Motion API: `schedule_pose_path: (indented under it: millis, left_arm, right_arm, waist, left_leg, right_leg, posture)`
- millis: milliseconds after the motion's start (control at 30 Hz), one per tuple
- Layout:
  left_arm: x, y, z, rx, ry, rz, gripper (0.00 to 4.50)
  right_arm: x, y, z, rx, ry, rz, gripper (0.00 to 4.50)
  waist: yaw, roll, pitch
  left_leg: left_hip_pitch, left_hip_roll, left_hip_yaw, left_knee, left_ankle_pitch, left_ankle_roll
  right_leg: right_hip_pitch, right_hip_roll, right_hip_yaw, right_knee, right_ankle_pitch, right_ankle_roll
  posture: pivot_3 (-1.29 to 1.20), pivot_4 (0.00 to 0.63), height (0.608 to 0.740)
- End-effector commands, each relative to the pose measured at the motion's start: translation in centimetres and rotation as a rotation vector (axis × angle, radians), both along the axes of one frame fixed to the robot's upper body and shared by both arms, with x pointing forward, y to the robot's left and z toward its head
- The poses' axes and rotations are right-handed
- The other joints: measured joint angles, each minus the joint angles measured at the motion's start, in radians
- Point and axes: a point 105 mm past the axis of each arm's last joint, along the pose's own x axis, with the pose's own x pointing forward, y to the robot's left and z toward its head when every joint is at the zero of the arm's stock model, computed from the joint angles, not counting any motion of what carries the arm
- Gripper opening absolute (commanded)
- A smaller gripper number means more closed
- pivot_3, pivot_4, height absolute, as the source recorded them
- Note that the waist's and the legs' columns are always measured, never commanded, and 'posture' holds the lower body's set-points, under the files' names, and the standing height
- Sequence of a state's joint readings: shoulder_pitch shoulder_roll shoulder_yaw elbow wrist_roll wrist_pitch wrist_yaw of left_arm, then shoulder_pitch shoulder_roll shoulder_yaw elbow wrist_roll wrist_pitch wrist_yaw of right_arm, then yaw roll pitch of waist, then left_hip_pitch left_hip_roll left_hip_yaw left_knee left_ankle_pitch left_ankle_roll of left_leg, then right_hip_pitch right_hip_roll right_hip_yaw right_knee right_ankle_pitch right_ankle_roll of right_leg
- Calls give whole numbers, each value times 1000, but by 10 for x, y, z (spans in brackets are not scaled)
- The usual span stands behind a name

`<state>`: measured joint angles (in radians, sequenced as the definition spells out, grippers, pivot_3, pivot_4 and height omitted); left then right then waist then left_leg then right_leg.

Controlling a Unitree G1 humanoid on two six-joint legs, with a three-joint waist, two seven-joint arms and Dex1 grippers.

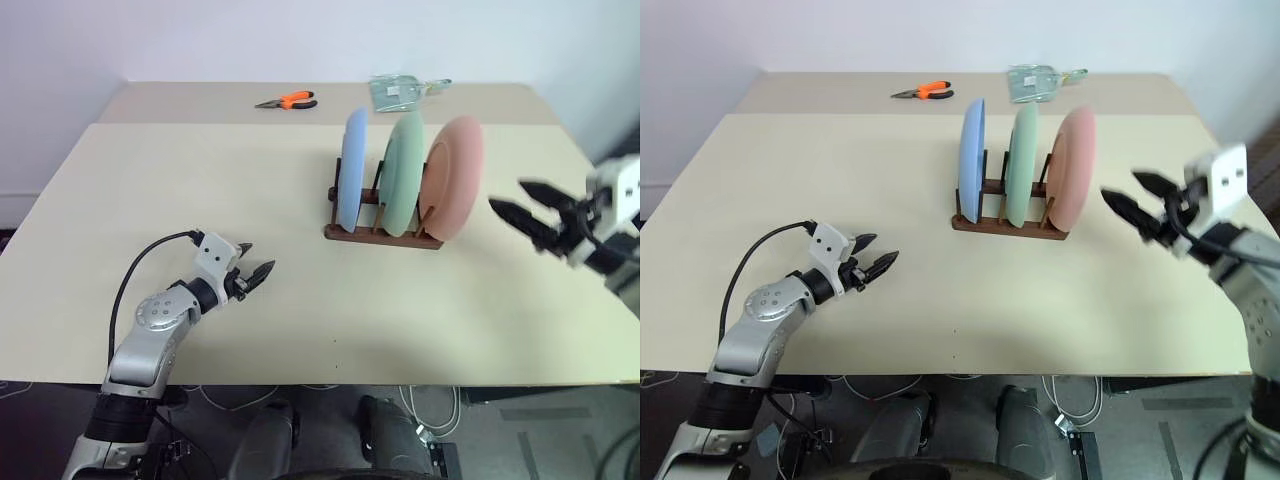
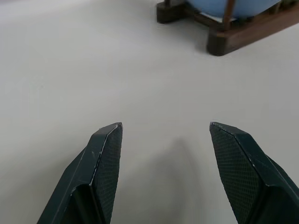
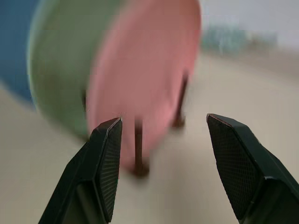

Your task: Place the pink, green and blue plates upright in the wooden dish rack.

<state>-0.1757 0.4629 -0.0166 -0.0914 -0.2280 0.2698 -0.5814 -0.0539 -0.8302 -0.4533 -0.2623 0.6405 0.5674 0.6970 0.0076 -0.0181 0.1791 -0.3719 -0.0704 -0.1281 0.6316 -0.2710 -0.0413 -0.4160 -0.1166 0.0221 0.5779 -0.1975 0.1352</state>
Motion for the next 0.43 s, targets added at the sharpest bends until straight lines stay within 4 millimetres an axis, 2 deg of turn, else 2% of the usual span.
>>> schedule_pose_path:
  millis: [33, 133, 233, 433]
  left_arm:
    - [2, 4, 13, 16, -60, -5, 3041]
    - [-2, 8, 14, 23, -66, 2, 3041]
    - [-6, 9, 15, 24, -70, 12, 3041]
    - [-8, 13, 14, 29, -74, 50, 3041]
  right_arm:
    - [2, -7, -8, -38, -28, -20, 2903]
    - [8, -10, -31, -83, 10, -23, 2903]
    - [16, -13, -35, -72, 6, -34, 2903]
    - [28, -8, -44, -122, 3, -7, 2903]
  waist:
    - [-13, 0, 0]
    - [-21, 0, 0]
    - [-19, 0, 0]
    - [-16, 1, 0]
  left_leg:
    - [0, 1, 1, 0, 0, 0]
    - [2, 1, 1, 0, 0, 0]
    - [4, 1, 1, 0, 0, 0]
    - [2, 0, 0, 1, 0, 0]
  right_leg:
    - [1, 0, 0, 0, 0, 0]
    - [4, 0, -1, 0, 0, 0]
    - [4, 0, -1, 0, 0, 0]
    - [3, -1, -1, 0, 3, 0]
  posture:
    - [0, 150, 740]
    - [0, 150, 740]
    - [0, 150, 740]
    - [0, 150, 740]
